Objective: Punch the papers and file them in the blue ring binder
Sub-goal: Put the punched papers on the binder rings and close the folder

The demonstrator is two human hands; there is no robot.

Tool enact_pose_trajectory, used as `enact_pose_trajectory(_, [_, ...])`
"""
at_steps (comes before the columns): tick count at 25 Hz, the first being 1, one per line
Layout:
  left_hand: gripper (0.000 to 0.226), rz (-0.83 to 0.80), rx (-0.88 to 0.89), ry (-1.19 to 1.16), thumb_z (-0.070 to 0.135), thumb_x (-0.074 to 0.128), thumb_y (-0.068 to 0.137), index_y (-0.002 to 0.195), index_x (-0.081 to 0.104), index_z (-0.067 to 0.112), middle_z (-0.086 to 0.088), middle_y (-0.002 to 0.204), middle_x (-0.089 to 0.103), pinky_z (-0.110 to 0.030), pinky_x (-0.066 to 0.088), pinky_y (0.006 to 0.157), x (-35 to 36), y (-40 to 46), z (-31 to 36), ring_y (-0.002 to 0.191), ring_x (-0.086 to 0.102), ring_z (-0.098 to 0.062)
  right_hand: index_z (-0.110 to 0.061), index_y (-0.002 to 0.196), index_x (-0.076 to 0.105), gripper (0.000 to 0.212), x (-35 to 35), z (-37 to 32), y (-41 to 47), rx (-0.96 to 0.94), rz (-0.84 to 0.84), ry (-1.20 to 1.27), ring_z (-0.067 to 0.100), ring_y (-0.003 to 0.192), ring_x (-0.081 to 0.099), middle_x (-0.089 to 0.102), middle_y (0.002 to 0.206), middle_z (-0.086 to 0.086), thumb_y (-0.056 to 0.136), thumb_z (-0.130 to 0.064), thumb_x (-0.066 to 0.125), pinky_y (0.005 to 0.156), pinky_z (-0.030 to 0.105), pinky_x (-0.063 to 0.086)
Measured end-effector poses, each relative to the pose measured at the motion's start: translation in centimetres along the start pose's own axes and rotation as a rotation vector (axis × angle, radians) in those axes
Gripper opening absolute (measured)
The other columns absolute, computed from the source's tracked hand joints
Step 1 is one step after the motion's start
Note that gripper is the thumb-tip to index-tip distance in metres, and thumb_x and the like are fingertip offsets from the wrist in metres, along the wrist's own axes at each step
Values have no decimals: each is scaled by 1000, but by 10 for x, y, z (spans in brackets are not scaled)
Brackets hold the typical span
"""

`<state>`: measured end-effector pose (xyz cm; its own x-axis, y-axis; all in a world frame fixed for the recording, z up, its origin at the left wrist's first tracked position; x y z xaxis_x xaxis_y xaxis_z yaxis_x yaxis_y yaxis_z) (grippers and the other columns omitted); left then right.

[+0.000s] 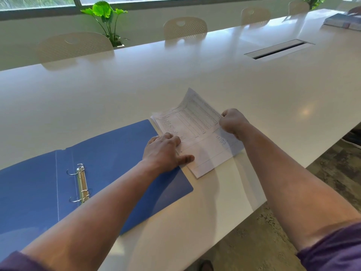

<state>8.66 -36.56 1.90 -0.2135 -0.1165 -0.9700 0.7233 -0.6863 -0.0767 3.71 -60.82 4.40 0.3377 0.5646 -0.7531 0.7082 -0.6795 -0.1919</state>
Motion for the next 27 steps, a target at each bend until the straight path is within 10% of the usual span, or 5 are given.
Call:
enact_pose_trajectory(7, [86,-44,-70,-132,79,69,70,136,51,26,5,141,50,-37,45,92,-3,1,-2,124,52,-22,-17,84,66,21,-17,-4,-16,-177,148,45,30,84,63,69,85,6,98,-25,52,72,39,51])
enact_pose_trajectory(12, [95,73,-256,-897,47,83,79,154,31,24,2,155,35,-42,33,118,-17,2,-22,138,39,-18,-15,92,73,19,-35,-28,-29,-229,202,165,28,88,66,73,92,7,97,-23,56,76,38,54])
enact_pose_trajectory(19, [30,352,-351,-1708,11,61,100,127,48,7,-9,120,70,-50,62,82,-49,-10,-56,102,72,-26,-16,88,71,20,-15,-70,-57,-216,58,517,34,89,75,77,96,14,100,-25,58,79,54,62])
enact_pose_trajectory(27, [17,884,-80,-1233,20,60,97,109,63,9,-6,102,73,-36,60,82,-122,-68,-107,90,70,-18,-10,102,67,15,36,-115,-99,-431,-271,838,27,94,74,75,109,12,95,2,63,78,40,62])
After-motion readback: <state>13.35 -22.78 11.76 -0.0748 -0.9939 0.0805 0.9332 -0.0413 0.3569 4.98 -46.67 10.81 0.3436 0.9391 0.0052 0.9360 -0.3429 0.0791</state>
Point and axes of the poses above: each hand's wrist, its own y-axis towards the middle knuckle, its own x-axis out of the palm, z = x × y, the point moved 4 cm from there along y, towards the middle knuckle
